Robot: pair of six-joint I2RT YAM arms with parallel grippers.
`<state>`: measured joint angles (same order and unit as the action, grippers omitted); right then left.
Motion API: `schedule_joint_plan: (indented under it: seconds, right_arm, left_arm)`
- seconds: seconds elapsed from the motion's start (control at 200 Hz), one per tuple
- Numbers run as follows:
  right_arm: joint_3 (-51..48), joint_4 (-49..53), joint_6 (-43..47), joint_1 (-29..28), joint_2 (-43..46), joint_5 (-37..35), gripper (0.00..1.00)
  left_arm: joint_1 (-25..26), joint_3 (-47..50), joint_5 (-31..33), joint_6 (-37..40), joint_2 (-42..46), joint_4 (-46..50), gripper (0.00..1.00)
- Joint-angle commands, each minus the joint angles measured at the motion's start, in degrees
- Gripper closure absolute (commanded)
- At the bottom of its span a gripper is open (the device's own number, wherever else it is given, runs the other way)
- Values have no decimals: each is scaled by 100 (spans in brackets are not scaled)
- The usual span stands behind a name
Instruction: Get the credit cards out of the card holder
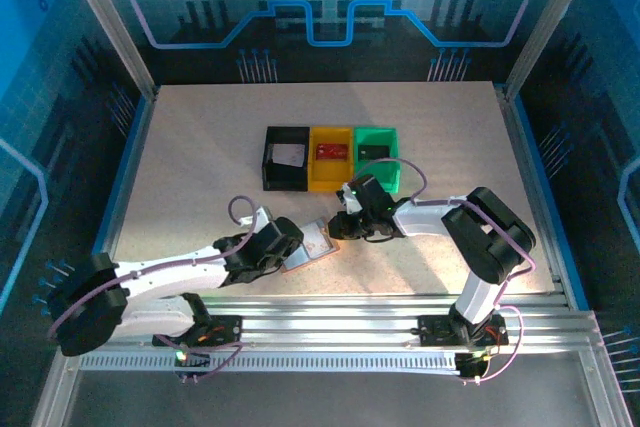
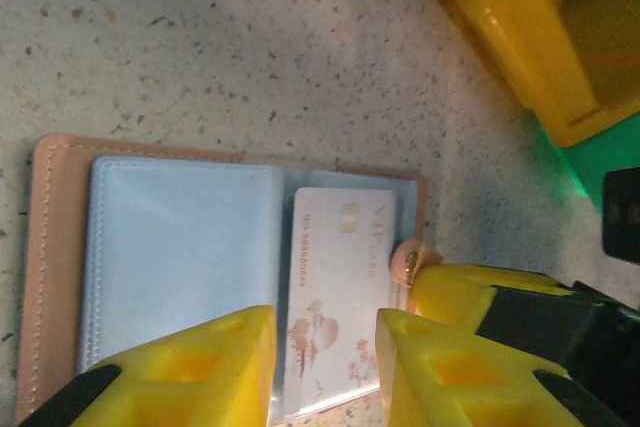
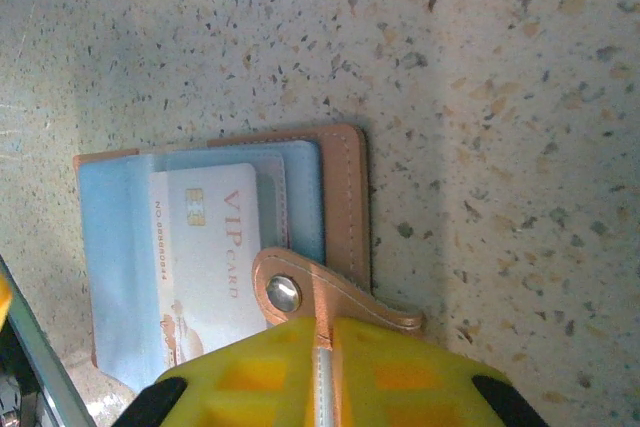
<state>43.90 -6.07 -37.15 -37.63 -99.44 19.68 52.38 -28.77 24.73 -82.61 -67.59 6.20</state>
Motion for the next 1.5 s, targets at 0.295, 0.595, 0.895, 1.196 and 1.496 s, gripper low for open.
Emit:
schedule_joint_plan:
  seconds: [0.295, 0.595, 0.895, 1.196, 1.496]
  right_arm:
    - [-154, 209, -38, 96, -189, -109, 87]
    - [-212, 124, -50, 122, -221, -47, 88]
    - [-255, 38, -56, 142, -238, 18, 88]
    - [-299, -43, -73, 176, -268, 80, 88]
    - [-307, -87, -108, 184, -309, 124, 88]
  left_arm:
    - [53, -309, 3, 10, -848, -207, 68]
    - [53, -348, -30, 5, -1234, -436, 69]
    - [53, -383, -56, 86, -1492, -714, 74]
    - [55, -428, -64, 193, -1635, -767, 79]
    - [53, -358, -64, 202, -1739, -929, 80]
